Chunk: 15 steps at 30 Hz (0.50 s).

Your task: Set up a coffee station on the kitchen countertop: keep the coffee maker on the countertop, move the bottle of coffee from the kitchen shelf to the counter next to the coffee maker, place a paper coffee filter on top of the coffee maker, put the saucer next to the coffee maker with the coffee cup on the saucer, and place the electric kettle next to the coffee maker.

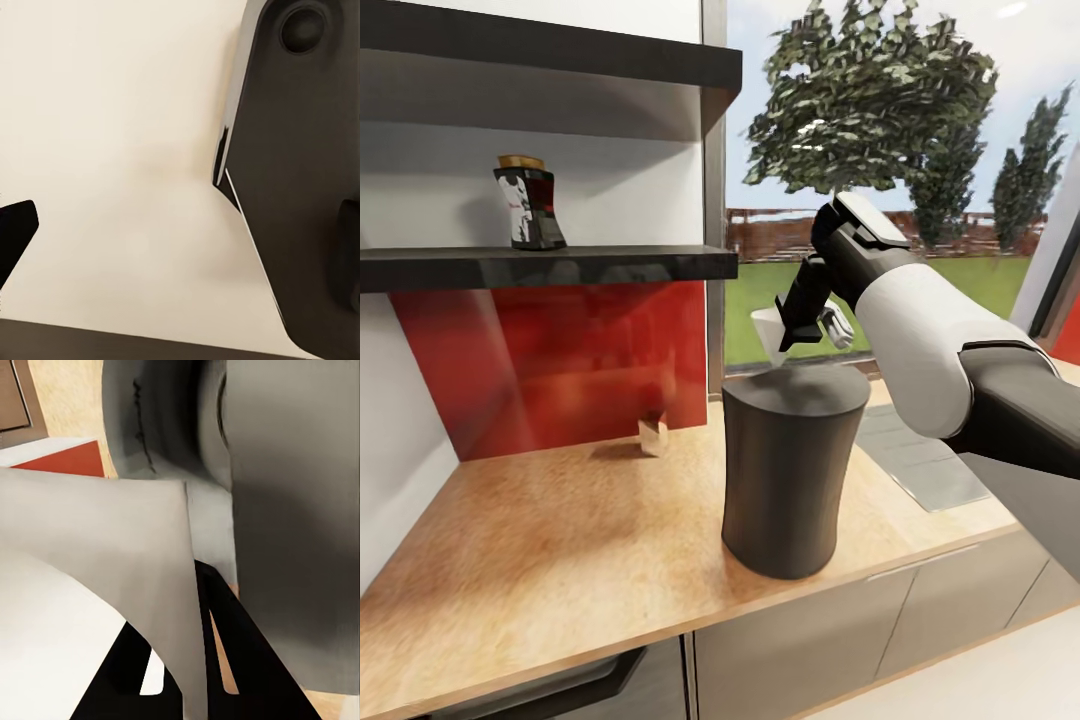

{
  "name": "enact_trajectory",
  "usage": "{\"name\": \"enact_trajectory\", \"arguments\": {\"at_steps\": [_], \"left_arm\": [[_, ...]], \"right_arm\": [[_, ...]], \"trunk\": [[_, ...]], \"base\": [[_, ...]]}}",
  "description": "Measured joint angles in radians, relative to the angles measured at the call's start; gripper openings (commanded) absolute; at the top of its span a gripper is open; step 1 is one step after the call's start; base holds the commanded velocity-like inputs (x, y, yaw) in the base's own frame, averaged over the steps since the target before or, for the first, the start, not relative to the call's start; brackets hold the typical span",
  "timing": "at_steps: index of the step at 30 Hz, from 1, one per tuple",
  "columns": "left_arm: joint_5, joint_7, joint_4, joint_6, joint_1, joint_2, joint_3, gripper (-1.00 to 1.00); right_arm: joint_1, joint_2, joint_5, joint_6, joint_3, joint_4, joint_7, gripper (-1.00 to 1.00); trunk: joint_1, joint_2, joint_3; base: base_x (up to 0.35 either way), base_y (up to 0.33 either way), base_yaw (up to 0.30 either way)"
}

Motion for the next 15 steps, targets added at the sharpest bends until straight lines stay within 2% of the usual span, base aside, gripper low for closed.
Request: {"name": "enact_trajectory", "arguments": {"at_steps": [15], "left_arm": [[0.002, 0.000, 0.000, 0.001, 0.000, -0.002, 0.000, 1.00]], "right_arm": [[0.000, 0.000, 0.000, 0.000, 0.000, 0.001, 0.000, -1.00]], "trunk": [[0.000, 0.000, 0.000]], "base": [[0.025, 0.000, 0.000]]}}
